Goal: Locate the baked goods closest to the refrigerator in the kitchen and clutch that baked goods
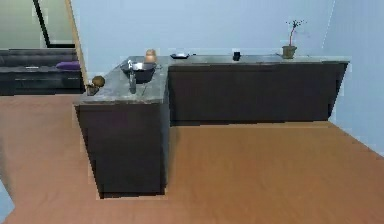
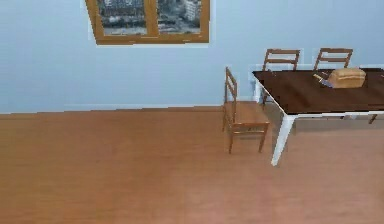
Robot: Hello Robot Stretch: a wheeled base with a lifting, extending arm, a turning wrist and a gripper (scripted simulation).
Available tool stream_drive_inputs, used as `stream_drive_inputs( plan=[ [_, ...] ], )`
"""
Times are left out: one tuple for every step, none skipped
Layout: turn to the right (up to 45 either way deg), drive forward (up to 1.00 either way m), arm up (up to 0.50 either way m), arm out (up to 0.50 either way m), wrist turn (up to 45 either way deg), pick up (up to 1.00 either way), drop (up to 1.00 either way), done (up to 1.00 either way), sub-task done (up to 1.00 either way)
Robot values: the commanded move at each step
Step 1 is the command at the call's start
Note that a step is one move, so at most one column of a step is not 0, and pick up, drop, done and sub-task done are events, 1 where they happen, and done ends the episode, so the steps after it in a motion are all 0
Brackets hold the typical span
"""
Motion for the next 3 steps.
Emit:
stream_drive_inputs(
  plan=[
    [12.0, 0.0, 0.0, 0.0, 0.0, 0.0, 0.0, 0.0, 0.0],
    [0.0, 1.0, 0.0, 0.0, 0.0, 0.0, 0.0, 0.0, 0.0],
    [0.0, 1.0, 0.0, 0.0, 0.0, 0.0, 0.0, 0.0, 0.0]
  ],
)
